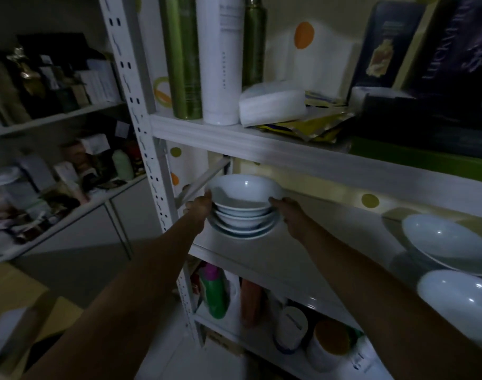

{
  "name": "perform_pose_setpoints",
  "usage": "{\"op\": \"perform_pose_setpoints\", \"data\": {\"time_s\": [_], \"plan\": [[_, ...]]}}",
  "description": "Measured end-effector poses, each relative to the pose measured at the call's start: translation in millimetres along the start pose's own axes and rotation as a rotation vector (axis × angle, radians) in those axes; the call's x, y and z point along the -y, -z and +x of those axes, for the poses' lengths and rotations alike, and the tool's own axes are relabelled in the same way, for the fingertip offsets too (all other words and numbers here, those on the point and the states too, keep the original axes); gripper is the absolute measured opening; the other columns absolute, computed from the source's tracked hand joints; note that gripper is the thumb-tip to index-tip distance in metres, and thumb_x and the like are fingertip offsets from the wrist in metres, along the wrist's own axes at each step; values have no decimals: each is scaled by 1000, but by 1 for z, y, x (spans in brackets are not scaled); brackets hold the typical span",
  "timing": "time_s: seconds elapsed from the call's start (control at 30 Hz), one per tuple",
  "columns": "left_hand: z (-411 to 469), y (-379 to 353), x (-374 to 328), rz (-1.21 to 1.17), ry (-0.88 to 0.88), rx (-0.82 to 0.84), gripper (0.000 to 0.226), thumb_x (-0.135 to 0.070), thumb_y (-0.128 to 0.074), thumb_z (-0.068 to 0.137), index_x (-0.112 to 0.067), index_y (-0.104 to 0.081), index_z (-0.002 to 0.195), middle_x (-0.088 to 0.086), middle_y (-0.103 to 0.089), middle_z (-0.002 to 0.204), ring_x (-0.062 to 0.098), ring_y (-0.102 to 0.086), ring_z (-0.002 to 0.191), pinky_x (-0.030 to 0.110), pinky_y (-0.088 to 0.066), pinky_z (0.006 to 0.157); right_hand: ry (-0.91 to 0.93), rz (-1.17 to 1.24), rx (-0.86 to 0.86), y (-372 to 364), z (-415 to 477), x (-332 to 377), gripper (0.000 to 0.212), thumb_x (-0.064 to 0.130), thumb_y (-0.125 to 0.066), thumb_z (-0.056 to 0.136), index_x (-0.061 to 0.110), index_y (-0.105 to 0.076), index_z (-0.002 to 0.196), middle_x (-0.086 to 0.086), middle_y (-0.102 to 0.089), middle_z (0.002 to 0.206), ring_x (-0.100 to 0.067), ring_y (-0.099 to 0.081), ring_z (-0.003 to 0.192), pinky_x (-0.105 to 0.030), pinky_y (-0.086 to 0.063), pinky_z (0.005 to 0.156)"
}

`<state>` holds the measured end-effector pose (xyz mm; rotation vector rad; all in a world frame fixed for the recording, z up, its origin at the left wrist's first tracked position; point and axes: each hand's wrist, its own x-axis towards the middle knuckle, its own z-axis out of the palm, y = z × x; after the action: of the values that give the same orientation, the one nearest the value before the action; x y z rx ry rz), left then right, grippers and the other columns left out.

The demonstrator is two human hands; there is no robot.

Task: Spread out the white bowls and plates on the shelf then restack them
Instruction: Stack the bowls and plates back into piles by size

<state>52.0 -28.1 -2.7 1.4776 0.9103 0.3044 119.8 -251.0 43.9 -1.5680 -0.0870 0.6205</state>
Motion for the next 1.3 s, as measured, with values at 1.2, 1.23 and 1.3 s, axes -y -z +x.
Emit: {"op": "perform_pose_setpoints", "data": {"time_s": [1.2, 1.23, 1.3], "plan": [[-199, -173, 18, -234, 122, 240, 66, -58, -29, 96, -11, -36, 142, 17, -48, 138, 40, -48, 125, 54, -42, 93, -164, 316, -23, 192, -101, -42, 65, 52, -57, 87, 17, -37, 139, -7, -48, 116, -32, -51, 118, -48, -47, 97], [-204, -181, 20, -190, 86, 149, 68, -58, -28, 96, -9, -33, 144, 16, -45, 141, 40, -45, 128, 53, -39, 100, -149, 293, -13, 203, -105, -41, 68, 52, -57, 87, 15, -38, 140, -4, -50, 111, -28, -55, 105, -41, -53, 83], [-216, -199, 24, -63, 10, -99, 69, -54, -31, 96, -8, -24, 148, 22, -29, 150, 42, -37, 132, 51, -32, 109, -94, 214, -30, 227, -118, -39, 63, 49, -55, 90, 14, -42, 141, 1, -51, 104, -20, -54, 89, -32, -49, 69]]}}
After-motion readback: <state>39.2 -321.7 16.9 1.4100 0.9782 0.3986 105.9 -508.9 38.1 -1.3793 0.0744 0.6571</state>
